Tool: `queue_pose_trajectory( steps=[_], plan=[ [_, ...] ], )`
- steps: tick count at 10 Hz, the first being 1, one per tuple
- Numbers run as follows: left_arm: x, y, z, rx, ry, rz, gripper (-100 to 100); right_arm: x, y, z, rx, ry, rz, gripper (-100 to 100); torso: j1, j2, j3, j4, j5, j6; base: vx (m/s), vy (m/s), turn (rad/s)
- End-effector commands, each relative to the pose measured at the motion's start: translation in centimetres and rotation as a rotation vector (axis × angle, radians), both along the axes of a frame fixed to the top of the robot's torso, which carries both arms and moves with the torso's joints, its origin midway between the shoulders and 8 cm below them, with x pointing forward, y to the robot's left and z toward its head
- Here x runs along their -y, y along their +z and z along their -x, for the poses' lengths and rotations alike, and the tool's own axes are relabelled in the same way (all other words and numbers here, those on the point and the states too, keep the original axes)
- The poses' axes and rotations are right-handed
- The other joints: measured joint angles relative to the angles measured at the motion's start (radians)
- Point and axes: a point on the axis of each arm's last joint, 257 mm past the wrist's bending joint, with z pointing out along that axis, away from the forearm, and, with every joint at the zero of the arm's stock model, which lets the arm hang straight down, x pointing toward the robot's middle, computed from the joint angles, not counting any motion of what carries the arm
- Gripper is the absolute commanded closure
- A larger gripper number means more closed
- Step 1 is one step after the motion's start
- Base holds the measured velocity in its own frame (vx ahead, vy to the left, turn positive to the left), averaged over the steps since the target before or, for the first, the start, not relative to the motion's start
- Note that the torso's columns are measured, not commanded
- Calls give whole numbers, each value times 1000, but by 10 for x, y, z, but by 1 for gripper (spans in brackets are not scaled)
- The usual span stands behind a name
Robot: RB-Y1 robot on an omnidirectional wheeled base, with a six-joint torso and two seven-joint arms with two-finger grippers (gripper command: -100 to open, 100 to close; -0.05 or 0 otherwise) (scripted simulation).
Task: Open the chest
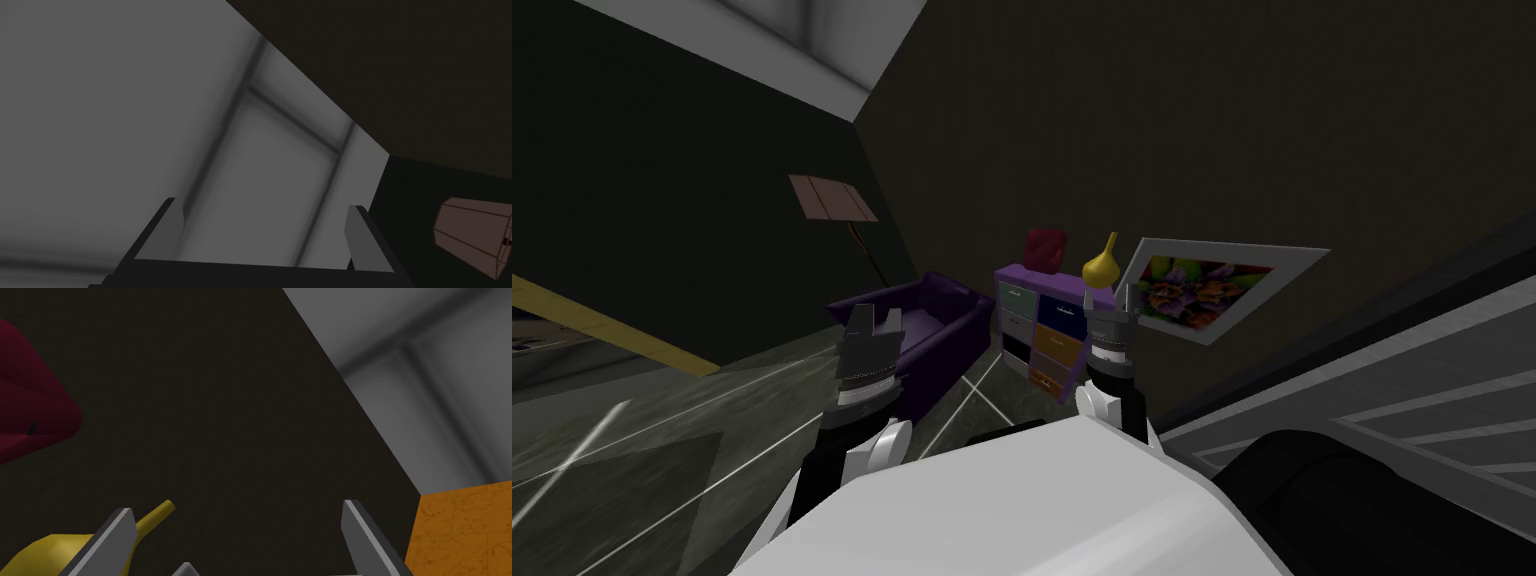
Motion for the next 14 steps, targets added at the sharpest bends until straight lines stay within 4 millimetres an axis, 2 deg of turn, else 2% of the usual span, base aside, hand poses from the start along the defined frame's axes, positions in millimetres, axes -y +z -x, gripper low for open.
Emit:
queue_pose_trajectory(
  steps=[1,9,10,11,13,14],
  plan=[
    [0,0,0,0,0,0,0,0,0,0,0,0,0,0,0,40,-82,41,0,0,0,0,0],
    [0,0,0,0,0,0,0,0,0,0,0,0,0,0,0,618,-1234,617,0,0,0,0,0],
    [0,0,0,0,0,0,0,-7,-9,-9,-42,17,40,-100,0,691,-1382,691,0,0,4,10,53],
    [0,0,0,0,0,0,0,-11,-19,-17,-84,28,71,-100,0,725,-1451,724,0,0,-8,20,95],
    [0,0,0,0,0,0,0,-20,-49,-37,-198,44,140,-100,1,737,-1475,737,0,0,-14,35,128],
    [0,0,0,0,0,0,0,-20,-49,-37,-198,44,140,-100,1,738,-1476,738,0,0,-6,28,42]
  ],
)
